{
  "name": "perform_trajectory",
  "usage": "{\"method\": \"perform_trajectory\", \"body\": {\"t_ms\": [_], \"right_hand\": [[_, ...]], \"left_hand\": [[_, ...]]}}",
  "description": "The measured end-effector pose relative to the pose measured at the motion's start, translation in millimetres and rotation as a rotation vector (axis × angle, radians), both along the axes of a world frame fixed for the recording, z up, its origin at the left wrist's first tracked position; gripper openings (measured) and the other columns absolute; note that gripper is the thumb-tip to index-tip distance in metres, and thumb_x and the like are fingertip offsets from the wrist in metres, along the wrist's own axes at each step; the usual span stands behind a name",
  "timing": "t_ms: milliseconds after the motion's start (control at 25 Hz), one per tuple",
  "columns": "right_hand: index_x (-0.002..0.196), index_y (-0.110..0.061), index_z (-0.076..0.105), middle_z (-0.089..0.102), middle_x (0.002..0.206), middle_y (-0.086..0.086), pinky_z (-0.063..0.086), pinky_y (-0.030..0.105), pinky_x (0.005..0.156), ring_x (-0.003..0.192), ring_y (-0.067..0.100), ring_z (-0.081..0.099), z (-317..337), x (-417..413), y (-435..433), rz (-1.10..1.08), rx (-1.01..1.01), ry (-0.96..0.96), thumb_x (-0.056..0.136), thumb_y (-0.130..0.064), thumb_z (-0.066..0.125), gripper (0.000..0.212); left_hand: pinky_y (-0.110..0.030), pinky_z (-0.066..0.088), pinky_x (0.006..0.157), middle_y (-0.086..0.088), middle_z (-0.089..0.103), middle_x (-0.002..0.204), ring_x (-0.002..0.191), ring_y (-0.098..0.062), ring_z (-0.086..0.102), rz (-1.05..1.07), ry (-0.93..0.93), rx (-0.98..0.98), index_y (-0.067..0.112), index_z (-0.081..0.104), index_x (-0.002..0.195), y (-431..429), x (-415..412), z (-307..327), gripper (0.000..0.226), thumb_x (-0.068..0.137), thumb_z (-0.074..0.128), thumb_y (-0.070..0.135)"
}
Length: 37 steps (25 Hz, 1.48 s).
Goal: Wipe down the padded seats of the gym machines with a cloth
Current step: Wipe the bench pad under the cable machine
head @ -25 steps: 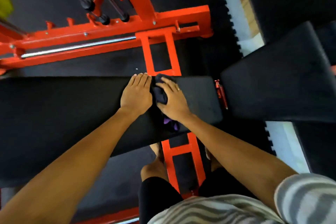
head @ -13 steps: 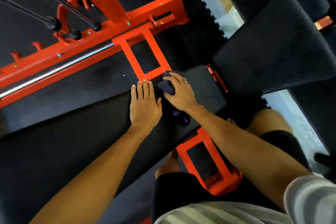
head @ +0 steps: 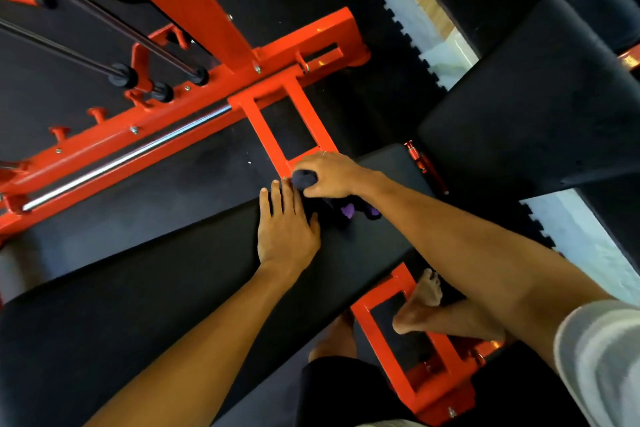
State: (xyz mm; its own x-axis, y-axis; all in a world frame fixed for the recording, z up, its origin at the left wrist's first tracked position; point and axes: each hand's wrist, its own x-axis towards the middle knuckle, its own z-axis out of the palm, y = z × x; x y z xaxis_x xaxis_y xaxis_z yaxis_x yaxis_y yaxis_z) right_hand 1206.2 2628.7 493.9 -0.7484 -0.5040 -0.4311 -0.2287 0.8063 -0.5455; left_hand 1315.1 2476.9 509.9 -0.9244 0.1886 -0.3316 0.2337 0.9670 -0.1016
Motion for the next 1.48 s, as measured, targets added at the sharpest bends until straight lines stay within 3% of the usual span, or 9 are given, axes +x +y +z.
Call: {"method": "perform_trajectory", "body": {"t_ms": [160, 320, 480, 640, 800, 920, 1080, 1200, 1480], "right_hand": [[0.141, -0.033, 0.056, 0.058, 0.146, -0.003, 0.044, 0.035, 0.103, 0.13, 0.025, 0.055, -11, -15, 27, -0.104, 0.126, -0.05, 0.086, -0.041, 0.069, 0.057], [0.129, -0.039, 0.06, 0.063, 0.135, 0.003, 0.048, 0.039, 0.098, 0.123, 0.032, 0.058, -23, -12, 48, -0.316, 0.199, -0.078, 0.078, -0.044, 0.068, 0.051], [0.124, -0.028, 0.06, 0.061, 0.133, -0.004, 0.039, 0.04, 0.105, 0.127, 0.026, 0.052, -14, 31, 2, -0.275, 0.01, 0.117, 0.079, -0.044, 0.065, 0.048], [0.144, -0.027, 0.05, 0.043, 0.156, -0.003, 0.028, 0.038, 0.118, 0.144, 0.02, 0.037, -21, 92, 25, -0.317, -0.107, 0.215, 0.091, -0.06, 0.052, 0.062], [0.145, -0.019, 0.049, 0.038, 0.161, 0.004, 0.027, 0.039, 0.121, 0.147, 0.027, 0.035, -46, 105, 77, -0.55, -0.024, 0.15, 0.095, -0.037, 0.065, 0.056], [0.145, -0.015, 0.049, 0.039, 0.159, 0.006, 0.029, 0.04, 0.118, 0.146, 0.031, 0.036, -46, 78, 55, -0.737, 0.033, 0.055, 0.093, -0.034, 0.065, 0.057], [0.145, -0.021, 0.05, 0.039, 0.16, 0.004, 0.033, 0.046, 0.118, 0.147, 0.028, 0.036, -26, 112, 24, -0.543, -0.044, 0.146, 0.085, -0.037, 0.068, 0.064], [0.146, -0.02, 0.049, 0.039, 0.161, 0.004, 0.028, 0.042, 0.121, 0.148, 0.026, 0.035, -27, 166, 50, -0.434, -0.078, 0.131, 0.083, -0.036, 0.069, 0.068], [0.146, -0.014, 0.048, 0.04, 0.159, 0.007, 0.028, 0.042, 0.119, 0.147, 0.03, 0.035, -57, 120, 95, -0.869, 0.091, 0.029, 0.093, -0.04, 0.064, 0.06]], "left_hand": [[-0.053, 0.009, 0.125, -0.021, 0.021, 0.165, 0.153, -0.036, 0.018, 0.012, 0.011, -0.004, 0.002, 0.016, 0.16, 5, -2, 1, 0.072, 0.104, 0.024, 0.047], [-0.053, 0.009, 0.125, -0.02, 0.022, 0.165, 0.153, -0.036, 0.019, 0.021, 0.016, -0.014, 0.002, 0.015, 0.16, 4, 0, 1, 0.073, 0.104, 0.025, 0.048], [-0.053, 0.011, 0.124, -0.021, 0.025, 0.164, 0.152, -0.036, 0.021, 0.011, 0.021, -0.02, 0.002, 0.019, 0.159, 2, -2, 0, 0.074, 0.099, 0.011, 0.044], [-0.053, 0.009, 0.125, -0.018, 0.024, 0.165, 0.154, -0.031, 0.019, -0.014, 0.043, -0.036, 0.002, 0.019, 0.159, 2, 0, 1, 0.07, 0.102, 0.015, 0.041], [-0.053, 0.005, 0.126, -0.015, 0.021, 0.166, 0.155, -0.028, 0.016, -0.089, 0.04, -0.049, 0.001, 0.016, 0.159, 2, 3, 2, 0.066, 0.106, 0.023, 0.041], [-0.053, 0.004, 0.126, -0.015, 0.019, 0.167, 0.155, -0.029, 0.015, -0.101, 0.029, -0.074, 0.001, 0.015, 0.159, 1, 5, 0, 0.063, 0.108, 0.024, 0.037], [-0.053, 0.001, 0.126, -0.015, 0.013, 0.168, 0.156, -0.032, 0.01, -0.134, -0.005, -0.06, 0.002, 0.013, 0.16, 15, 8, 0, 0.064, 0.105, 0.032, 0.029], [-0.053, -0.001, 0.126, -0.014, 0.007, 0.169, 0.156, -0.033, 0.005, -0.212, -0.035, -0.046, 0.003, 0.009, 0.161, 29, 21, -4, 0.065, 0.105, 0.032, 0.03], [-0.059, 0.005, 0.124, -0.014, 0.012, 0.168, 0.155, -0.033, 0.009, -0.243, -0.024, -0.078, 0.003, 0.013, 0.16, 46, 35, -10, 0.068, 0.103, 0.034, 0.034]]}}
